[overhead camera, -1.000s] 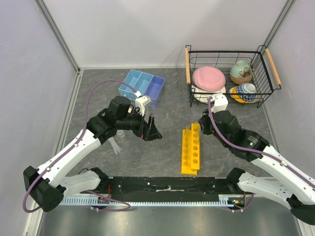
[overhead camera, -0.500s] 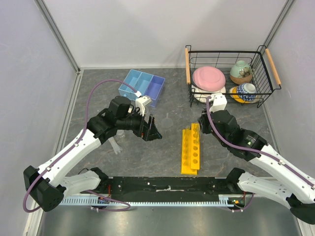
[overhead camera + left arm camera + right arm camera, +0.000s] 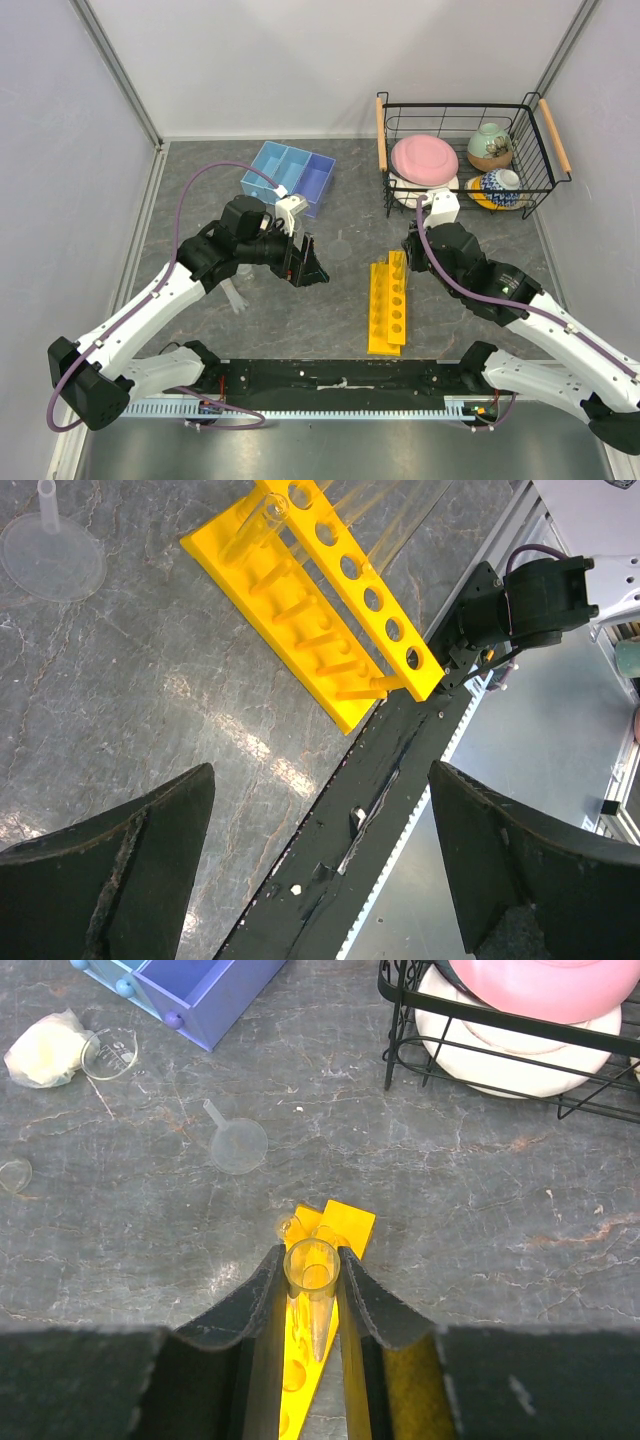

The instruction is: Organize the chemistry lab equipment

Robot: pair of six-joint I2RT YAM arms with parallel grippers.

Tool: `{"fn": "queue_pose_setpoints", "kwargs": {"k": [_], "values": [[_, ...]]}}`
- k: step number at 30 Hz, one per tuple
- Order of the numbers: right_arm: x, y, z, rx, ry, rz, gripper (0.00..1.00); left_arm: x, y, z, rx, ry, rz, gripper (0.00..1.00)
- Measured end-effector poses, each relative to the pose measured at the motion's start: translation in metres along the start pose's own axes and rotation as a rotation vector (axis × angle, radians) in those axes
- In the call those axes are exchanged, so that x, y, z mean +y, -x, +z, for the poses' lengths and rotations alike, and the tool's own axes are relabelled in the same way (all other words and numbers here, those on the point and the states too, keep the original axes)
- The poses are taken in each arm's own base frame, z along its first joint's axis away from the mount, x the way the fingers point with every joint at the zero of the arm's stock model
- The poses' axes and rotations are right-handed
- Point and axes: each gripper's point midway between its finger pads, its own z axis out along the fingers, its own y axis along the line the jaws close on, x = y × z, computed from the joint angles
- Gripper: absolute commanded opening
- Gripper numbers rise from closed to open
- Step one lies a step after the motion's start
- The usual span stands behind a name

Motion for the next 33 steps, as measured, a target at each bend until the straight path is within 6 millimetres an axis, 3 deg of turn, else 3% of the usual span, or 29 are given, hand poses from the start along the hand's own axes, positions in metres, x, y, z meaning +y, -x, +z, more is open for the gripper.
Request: {"fn": "queue_pose_setpoints", "kwargs": {"k": [14,33], "values": [[-0.001,0.000,-0.003,0.022,-0.007,-0.020,0.22,0.000,0.000,0.000,0.000,0.000,0.000,0.94],[0.010,0.019,-0.008,-0.011,0.016,-0.021,0.22,-0.001,0.000,-0.002,-0.007,-0.002,0.004,0.94]]}}
